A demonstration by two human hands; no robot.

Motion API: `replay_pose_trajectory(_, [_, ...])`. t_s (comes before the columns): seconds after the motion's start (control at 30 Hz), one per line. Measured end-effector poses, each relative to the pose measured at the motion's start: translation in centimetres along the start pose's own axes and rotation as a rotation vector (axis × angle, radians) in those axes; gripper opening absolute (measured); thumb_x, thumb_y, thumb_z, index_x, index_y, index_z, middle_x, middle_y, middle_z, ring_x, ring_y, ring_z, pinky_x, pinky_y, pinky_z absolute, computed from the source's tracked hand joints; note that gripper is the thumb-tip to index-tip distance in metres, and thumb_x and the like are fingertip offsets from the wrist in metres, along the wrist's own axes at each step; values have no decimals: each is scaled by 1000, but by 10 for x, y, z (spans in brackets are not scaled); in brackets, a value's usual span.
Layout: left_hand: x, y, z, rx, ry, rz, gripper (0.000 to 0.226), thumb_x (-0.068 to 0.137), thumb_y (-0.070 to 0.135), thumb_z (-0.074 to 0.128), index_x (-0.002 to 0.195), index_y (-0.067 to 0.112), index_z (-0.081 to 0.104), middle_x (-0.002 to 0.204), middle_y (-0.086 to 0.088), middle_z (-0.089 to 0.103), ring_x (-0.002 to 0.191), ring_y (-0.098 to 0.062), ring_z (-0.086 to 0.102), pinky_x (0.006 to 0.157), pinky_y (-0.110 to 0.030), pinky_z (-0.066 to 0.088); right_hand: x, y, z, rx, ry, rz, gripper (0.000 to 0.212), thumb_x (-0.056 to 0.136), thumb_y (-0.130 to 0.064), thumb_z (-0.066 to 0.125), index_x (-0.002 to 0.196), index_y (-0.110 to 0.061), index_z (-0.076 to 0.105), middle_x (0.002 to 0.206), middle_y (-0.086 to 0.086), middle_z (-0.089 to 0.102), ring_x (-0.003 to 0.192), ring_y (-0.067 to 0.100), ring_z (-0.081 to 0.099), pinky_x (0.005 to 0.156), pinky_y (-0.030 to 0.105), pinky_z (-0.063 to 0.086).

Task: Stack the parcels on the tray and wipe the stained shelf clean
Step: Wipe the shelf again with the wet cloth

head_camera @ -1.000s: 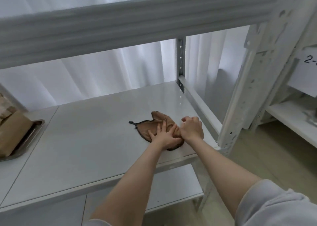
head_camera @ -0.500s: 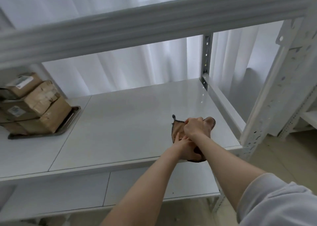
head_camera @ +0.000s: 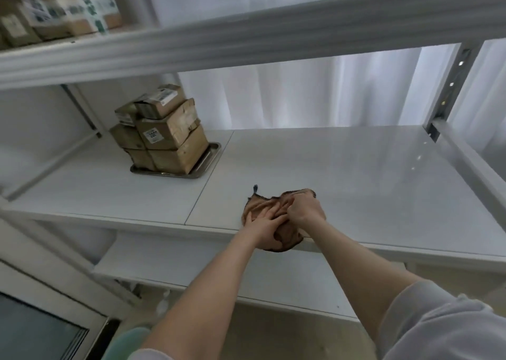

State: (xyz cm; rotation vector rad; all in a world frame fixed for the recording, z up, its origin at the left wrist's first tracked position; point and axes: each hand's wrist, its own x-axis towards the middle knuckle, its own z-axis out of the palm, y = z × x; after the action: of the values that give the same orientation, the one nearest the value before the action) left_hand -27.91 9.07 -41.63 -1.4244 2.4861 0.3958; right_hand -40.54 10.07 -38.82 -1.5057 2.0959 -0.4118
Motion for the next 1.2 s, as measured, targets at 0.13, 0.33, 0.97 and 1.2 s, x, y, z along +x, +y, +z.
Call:
replay_pose_trajectory(0.13, [-20,-72,-2,-11,-25,-131,89,82,30,61,147,47,3,160,2,-14,147,-21,-10,114,-61,4,0,-49,36,-101,-38,-105,42,93,-16,37,129,-17,57,140,7,44,127,30,40,97,39,42])
replay_pose_trajectory(0.33, [-39,-156,-16,-161,-83,-294,82,86,27,55,149,43,5,159,-4,-16,147,-27,-9,118,-53,6,5,-106,70,-159,-51,-168,47,93,-7,35,137,-14,50,137,12,41,129,32,34,98,40,40])
replay_pose_trajectory(0.97, [117,-51,-65,-158,-142,26,60,95,15,35,150,32,18,160,3,-13,148,-20,-12,115,-57,-6,108,-45,-14,-14,-9,199,39,94,-29,47,129,-11,48,131,10,54,120,29,54,89,34,44])
replay_pose_trajectory(1.2, [160,-50,-74,-149,-88,102,59,95,7,30,149,30,24,161,5,-4,148,-20,-6,117,-53,3,141,-44,-32,-63,-7,189,30,92,-27,49,116,-13,59,121,8,60,110,28,59,77,30,43])
